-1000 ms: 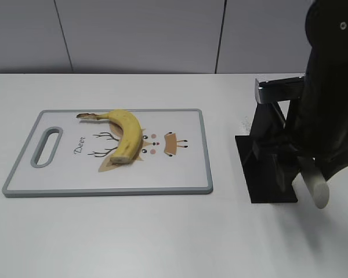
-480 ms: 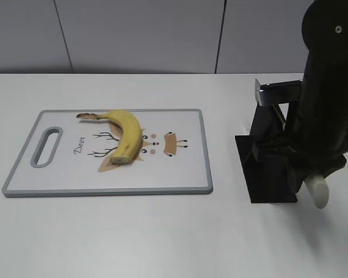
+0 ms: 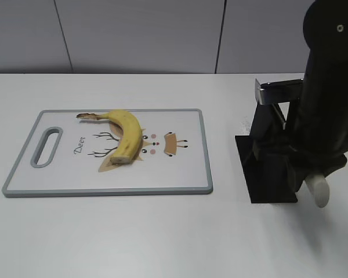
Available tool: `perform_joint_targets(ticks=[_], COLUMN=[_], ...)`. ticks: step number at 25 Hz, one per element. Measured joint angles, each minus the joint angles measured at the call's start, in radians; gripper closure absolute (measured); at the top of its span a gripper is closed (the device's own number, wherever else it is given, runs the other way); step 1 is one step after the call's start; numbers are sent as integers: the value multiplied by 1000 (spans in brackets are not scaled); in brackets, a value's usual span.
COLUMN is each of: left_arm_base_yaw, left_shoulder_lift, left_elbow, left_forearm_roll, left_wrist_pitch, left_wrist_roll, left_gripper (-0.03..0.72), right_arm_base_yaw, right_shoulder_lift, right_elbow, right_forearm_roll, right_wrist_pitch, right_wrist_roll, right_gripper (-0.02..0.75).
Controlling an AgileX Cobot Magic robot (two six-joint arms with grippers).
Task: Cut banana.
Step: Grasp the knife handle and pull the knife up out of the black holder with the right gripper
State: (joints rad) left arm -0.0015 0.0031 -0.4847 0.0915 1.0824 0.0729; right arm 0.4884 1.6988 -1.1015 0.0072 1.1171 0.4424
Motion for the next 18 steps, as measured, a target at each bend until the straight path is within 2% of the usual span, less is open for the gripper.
perform_joint_targets(ticks=[18], left_arm_base_yaw=[0], left_shoulder_lift=[0], left_elbow=[0], left_forearm_roll=[0], left_wrist_pitch=[0], left_wrist_roll=[0], left_gripper=[98], right_arm_base_yaw=[0], right_shoulder_lift=[-146], right_elbow=[0], right_forearm_roll=[6], right_wrist_pitch=[-6], right_wrist_roll=[-3], right_gripper=[561])
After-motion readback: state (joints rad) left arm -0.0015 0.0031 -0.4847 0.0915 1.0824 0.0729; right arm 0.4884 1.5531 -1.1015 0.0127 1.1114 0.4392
